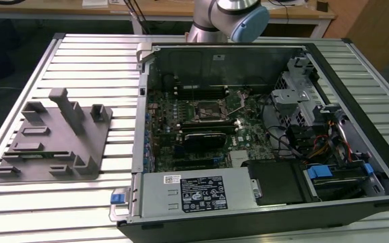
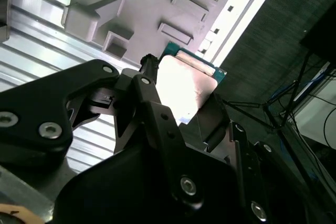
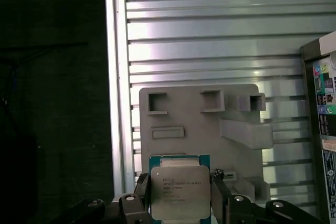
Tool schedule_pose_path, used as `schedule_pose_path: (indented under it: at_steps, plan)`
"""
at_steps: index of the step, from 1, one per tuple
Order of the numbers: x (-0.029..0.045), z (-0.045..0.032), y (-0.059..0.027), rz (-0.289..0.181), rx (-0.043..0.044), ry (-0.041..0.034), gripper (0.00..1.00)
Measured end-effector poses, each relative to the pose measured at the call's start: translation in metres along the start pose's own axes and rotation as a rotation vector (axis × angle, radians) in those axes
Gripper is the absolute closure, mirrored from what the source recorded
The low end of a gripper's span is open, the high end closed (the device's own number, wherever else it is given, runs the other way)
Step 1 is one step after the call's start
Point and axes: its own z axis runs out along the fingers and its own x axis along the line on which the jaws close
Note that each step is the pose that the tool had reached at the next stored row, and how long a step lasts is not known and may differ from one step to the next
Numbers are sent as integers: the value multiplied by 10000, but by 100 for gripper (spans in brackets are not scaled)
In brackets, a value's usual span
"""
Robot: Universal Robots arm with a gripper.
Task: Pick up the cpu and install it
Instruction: 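Pick up the cpu and move it towards the insertion slot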
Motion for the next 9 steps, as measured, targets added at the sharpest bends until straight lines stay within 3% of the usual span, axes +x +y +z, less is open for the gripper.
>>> schedule_pose_path:
  at_steps: [9]
  plan:
    - [-33,0,3,0,2,2,45]
